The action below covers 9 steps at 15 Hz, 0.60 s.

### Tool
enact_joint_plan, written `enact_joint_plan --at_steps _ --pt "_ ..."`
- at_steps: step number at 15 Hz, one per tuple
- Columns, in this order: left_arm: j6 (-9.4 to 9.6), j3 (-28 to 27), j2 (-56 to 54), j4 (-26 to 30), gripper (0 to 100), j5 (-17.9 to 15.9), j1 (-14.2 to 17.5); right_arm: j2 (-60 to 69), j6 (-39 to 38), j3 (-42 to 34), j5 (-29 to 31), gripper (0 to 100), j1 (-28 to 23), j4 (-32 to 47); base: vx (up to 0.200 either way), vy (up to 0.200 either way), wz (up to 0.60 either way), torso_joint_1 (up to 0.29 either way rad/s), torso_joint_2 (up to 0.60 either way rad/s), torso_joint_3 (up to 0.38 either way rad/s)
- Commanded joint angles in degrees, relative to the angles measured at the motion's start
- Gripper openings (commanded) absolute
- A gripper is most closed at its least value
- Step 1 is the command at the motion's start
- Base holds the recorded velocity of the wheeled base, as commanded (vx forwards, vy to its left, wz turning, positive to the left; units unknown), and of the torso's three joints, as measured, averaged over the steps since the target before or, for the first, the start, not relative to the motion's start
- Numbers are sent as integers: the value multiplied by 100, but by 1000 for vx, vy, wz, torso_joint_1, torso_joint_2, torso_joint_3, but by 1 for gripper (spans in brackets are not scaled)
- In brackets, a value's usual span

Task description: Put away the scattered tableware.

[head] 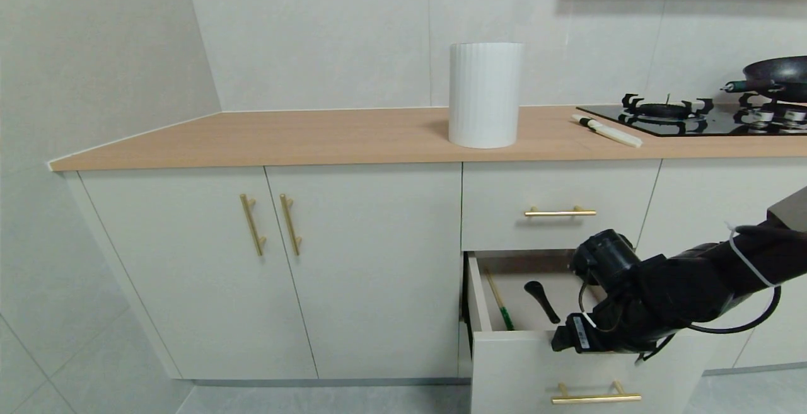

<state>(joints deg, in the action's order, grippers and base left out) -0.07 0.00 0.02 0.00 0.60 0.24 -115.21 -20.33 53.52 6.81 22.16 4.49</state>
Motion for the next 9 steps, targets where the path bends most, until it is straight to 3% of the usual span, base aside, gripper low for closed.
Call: enact_joint_plan --at_steps 1,9 --pt "-1 0 -2 0 100 2 2 -353 38 317 4 100 -221 -71 0 0 0 0 0 0" --pt "-1 0 -2 0 100 2 2 -1574 337 1855 4 100 -784 -71 0 0 0 0 0 0"
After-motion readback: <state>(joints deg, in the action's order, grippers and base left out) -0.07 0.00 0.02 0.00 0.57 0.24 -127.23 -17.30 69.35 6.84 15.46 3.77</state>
